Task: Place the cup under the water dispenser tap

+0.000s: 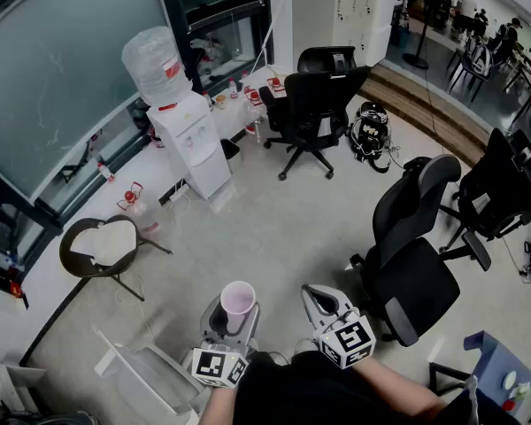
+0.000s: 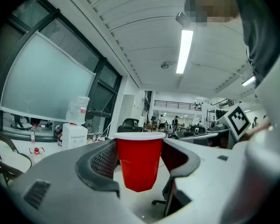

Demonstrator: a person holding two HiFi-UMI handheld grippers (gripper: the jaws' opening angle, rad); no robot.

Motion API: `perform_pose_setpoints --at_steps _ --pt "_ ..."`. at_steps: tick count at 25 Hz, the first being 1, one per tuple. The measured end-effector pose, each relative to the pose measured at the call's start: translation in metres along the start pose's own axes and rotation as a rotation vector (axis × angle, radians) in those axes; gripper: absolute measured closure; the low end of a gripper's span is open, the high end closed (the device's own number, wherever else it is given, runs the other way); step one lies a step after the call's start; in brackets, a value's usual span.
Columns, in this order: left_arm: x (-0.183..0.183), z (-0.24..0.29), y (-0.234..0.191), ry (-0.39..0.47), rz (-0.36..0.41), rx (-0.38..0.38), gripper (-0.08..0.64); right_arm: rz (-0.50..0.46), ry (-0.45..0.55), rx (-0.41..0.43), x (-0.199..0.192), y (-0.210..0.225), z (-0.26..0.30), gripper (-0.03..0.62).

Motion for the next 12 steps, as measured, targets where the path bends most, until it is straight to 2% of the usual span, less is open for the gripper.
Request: perform_pose_setpoints --at_steps 5,12 --pt "-0.003 0.001 0.006 -0.002 -0.001 0.009 0.275 0.041 0.024 0.011 -0.002 0.006 -0.009 0.594" --pt "-0.012 0.005 0.005 -0.016 0.009 0.045 0.275 0.007 0.002 0.034 -0.014 0.012 -0.006 0.594"
Point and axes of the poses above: the fingertips, and each gripper's own axes: z forward along the fingers, y to its right, x out of its top, the point moved 3 cm from there along -z, backward along the fingers, and after that the axes turned 3 degrees about z, right-handed, at the moved point
